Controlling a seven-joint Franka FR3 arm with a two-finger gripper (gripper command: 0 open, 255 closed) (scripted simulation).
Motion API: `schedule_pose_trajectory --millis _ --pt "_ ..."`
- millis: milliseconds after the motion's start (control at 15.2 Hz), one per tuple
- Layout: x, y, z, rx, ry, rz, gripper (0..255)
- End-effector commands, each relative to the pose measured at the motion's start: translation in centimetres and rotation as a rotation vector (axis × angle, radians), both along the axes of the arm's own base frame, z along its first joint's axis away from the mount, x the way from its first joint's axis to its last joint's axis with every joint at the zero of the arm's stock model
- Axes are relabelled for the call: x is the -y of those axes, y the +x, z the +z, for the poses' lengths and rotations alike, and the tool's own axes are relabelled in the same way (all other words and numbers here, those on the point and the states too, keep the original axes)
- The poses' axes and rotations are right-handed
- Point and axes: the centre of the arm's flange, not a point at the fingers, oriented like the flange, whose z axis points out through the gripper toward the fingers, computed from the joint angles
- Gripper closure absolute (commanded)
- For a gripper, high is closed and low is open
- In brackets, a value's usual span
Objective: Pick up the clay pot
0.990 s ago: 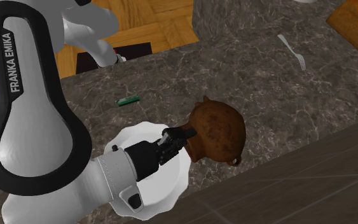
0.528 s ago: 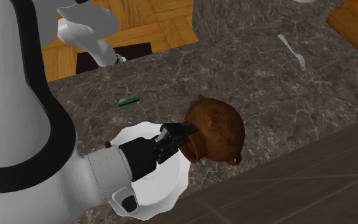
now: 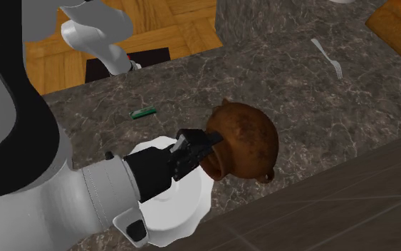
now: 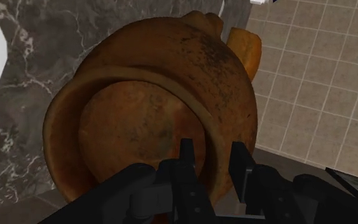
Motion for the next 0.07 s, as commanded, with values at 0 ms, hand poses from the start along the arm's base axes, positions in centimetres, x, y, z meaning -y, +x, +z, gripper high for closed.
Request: schedule_pose_trajectory --millis 0 --pt "-0.11 0.03 0.62 0.002 0.002 0.001 255"
